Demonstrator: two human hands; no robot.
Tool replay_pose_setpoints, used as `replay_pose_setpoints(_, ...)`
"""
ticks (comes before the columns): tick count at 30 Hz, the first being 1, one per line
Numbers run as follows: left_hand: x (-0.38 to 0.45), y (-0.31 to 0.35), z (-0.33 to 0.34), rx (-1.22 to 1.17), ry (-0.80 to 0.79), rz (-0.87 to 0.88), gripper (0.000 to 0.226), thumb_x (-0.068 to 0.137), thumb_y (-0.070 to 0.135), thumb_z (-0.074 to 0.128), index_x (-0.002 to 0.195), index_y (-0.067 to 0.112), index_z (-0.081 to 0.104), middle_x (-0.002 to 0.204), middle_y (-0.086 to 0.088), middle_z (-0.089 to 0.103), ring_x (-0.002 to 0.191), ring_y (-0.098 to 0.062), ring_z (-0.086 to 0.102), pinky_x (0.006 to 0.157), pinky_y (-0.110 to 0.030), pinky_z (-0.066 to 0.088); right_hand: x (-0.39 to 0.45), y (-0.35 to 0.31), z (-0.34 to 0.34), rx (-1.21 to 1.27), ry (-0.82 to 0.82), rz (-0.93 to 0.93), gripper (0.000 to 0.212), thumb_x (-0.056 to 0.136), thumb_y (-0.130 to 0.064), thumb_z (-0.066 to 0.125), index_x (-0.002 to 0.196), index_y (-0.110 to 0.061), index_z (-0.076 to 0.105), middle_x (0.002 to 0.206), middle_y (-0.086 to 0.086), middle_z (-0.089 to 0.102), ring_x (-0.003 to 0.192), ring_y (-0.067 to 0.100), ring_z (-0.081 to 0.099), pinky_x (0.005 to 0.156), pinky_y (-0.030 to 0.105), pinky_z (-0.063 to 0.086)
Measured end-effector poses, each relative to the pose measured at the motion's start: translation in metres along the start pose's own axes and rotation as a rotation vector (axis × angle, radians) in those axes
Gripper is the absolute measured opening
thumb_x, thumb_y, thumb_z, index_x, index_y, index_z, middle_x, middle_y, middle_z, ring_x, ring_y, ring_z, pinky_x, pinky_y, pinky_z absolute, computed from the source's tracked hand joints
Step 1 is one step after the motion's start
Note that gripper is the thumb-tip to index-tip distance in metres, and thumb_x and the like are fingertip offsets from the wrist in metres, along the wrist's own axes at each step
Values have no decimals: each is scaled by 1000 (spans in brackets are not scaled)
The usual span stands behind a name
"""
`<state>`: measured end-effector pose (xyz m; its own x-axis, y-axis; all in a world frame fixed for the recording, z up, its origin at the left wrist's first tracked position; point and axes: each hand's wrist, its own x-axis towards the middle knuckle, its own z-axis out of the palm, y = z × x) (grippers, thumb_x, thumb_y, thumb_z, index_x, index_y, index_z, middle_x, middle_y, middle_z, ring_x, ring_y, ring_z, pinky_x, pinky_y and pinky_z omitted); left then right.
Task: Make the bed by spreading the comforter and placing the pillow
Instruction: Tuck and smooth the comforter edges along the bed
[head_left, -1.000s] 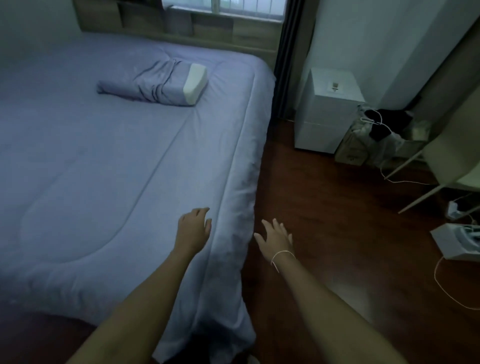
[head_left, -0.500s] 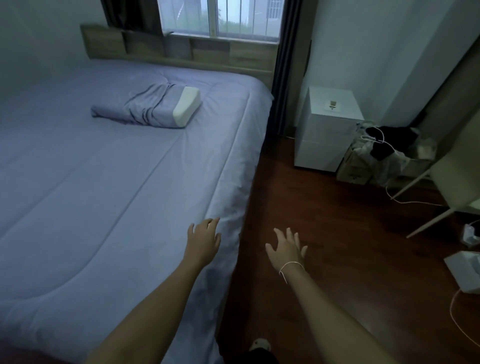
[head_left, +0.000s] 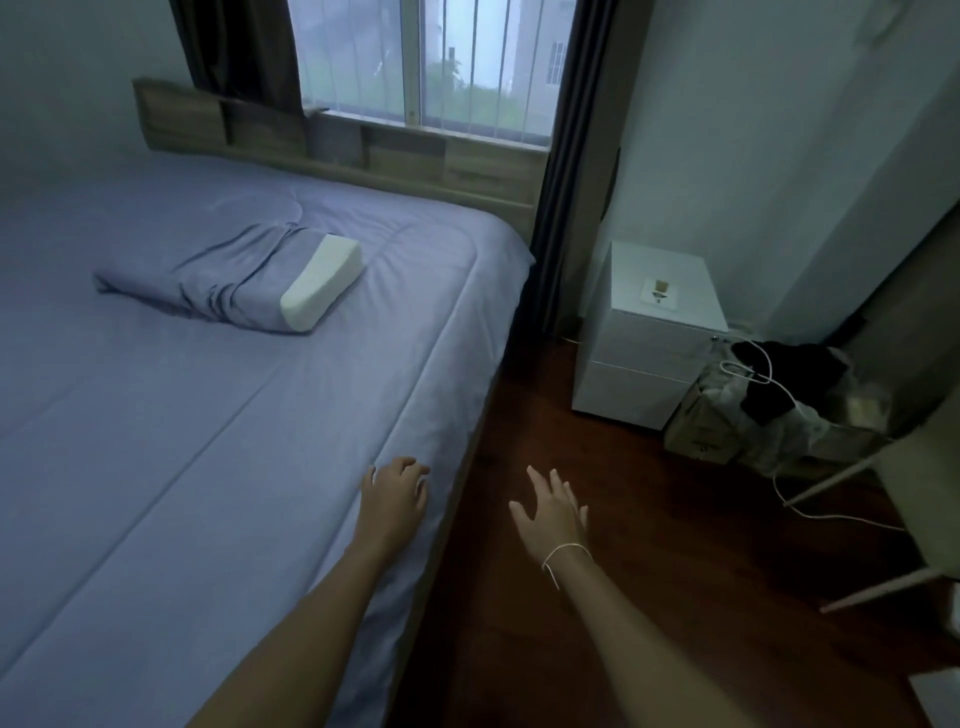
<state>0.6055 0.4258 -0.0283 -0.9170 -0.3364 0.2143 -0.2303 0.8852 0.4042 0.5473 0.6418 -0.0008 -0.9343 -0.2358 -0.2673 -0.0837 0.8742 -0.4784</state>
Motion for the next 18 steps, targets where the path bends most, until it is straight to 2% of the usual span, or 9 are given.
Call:
replay_pose_setpoints(5,91,23,25,35,24,28,32,84,28,42,99,20,70,109,-6,68,100,-27,65,93,-49,44,95,6,-33,11,-6,-22,60,94,-44,46,149,-34,21,161,3,10,149,23,5,119,52,8)
replay_pose_setpoints(12,253,53,71,43,5,-63,29,92,25,51,118,19,62,129,-10,58,118,-28,55,103,-46,34,268,11,-85,25,-20,-57,60,95,-42,47,149,-33,22,161,3,9,149,23,6,119,52,8)
replay_pose_setpoints(15,311,66,85,51,12,-110,30,90,25,52,118,17,62,129,-13,58,116,-31,57,102,-47,36,331,10,-109,4,-73,-77,60,95,-42,46,149,-34,21,161,3,7,149,24,5,119,51,8)
replay_pose_setpoints(18,372,78,100,55,82,-189,35,88,33,45,112,16,65,121,-14,63,107,-31,62,95,-47,43,401,6,-134,-23,-84,-122,60,95,-41,46,149,-33,21,161,3,8,149,24,5,120,51,8)
